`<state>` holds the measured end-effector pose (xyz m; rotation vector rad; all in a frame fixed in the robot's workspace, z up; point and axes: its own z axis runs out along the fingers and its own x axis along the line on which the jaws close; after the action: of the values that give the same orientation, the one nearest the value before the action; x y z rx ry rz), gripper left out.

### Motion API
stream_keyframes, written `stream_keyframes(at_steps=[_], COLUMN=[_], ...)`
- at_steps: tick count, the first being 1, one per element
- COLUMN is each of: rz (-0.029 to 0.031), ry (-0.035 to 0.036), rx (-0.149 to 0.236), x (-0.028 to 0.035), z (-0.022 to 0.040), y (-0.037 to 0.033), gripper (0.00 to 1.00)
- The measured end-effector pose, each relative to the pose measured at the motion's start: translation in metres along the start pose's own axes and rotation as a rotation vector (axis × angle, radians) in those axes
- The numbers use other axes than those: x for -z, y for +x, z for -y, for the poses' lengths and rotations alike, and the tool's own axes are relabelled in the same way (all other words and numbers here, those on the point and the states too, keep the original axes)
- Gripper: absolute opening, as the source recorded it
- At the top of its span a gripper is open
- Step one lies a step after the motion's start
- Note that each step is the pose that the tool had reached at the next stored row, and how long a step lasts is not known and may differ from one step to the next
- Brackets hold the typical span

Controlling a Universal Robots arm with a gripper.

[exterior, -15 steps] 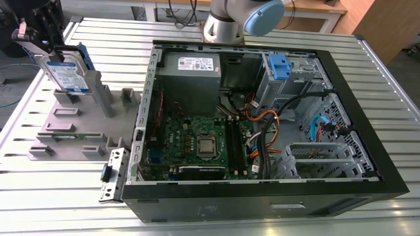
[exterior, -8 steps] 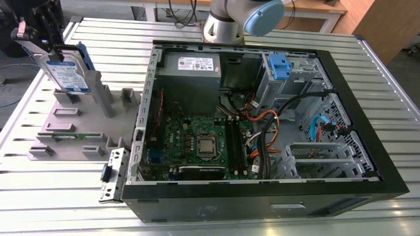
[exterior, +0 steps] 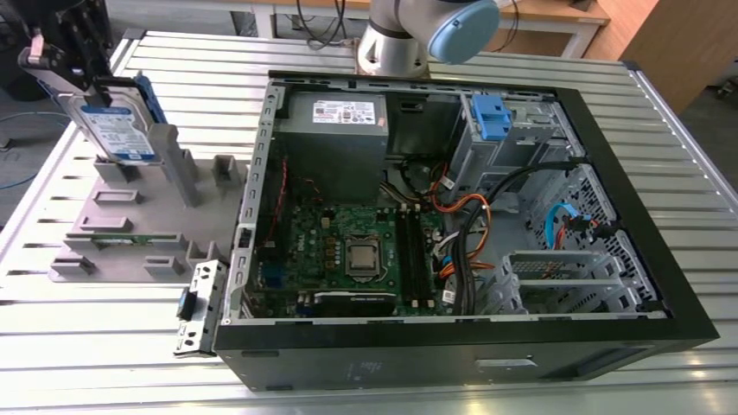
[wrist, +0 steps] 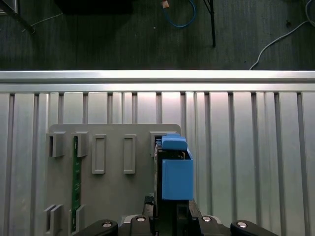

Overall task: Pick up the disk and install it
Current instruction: 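Pick up the disk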

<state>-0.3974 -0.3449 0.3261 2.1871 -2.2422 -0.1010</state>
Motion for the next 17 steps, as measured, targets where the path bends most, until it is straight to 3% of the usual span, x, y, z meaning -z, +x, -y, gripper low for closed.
stream_keyframes(at_steps=[5,17], rz=[0.0000,0.0000], ry=[0.0001,-0.0001], rx=[0.000,0.000], x=[0.0012,0.0126], z=[-0.0001,-0.0006], y=[-0.0001,-0.0005], gripper=[0.35,0.35])
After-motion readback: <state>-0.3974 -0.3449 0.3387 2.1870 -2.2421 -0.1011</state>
